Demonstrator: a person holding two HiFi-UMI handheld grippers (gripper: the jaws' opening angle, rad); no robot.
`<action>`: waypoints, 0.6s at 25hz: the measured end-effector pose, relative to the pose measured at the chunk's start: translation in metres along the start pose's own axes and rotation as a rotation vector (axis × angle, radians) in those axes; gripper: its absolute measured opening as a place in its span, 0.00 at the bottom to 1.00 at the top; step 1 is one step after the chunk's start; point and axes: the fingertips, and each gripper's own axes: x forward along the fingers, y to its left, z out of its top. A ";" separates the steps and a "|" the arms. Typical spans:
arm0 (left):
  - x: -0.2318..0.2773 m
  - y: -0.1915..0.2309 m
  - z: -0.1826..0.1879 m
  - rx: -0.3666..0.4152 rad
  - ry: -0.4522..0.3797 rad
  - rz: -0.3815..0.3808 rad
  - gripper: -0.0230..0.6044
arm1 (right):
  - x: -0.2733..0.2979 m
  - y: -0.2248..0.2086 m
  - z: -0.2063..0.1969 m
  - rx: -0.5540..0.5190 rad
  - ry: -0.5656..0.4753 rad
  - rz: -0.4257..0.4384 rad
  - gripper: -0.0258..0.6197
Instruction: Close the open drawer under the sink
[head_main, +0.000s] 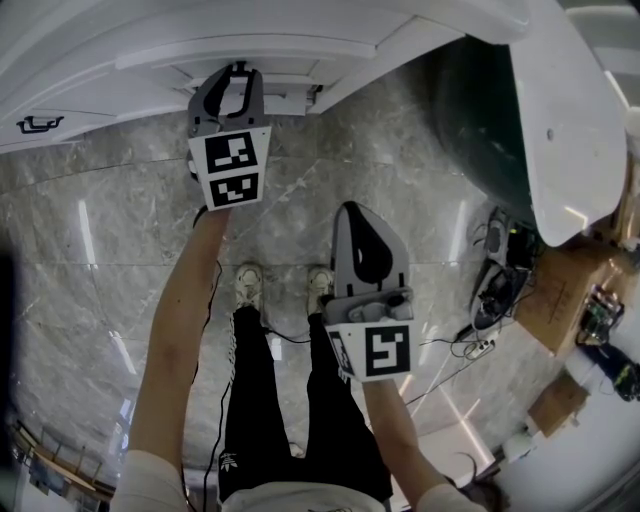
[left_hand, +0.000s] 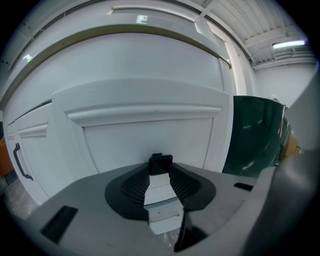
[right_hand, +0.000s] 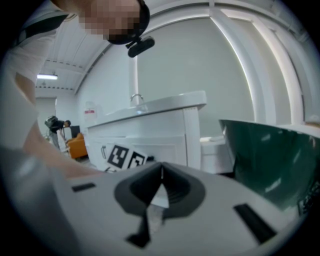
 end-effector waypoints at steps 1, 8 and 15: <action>0.001 -0.001 0.000 0.003 0.001 -0.004 0.26 | -0.001 0.000 0.000 -0.002 -0.002 0.001 0.09; 0.001 -0.001 -0.001 0.012 0.010 -0.033 0.27 | -0.006 0.006 0.000 -0.008 -0.005 0.001 0.09; 0.001 -0.001 -0.002 -0.011 0.019 -0.028 0.28 | -0.015 0.010 0.002 -0.019 -0.002 0.009 0.09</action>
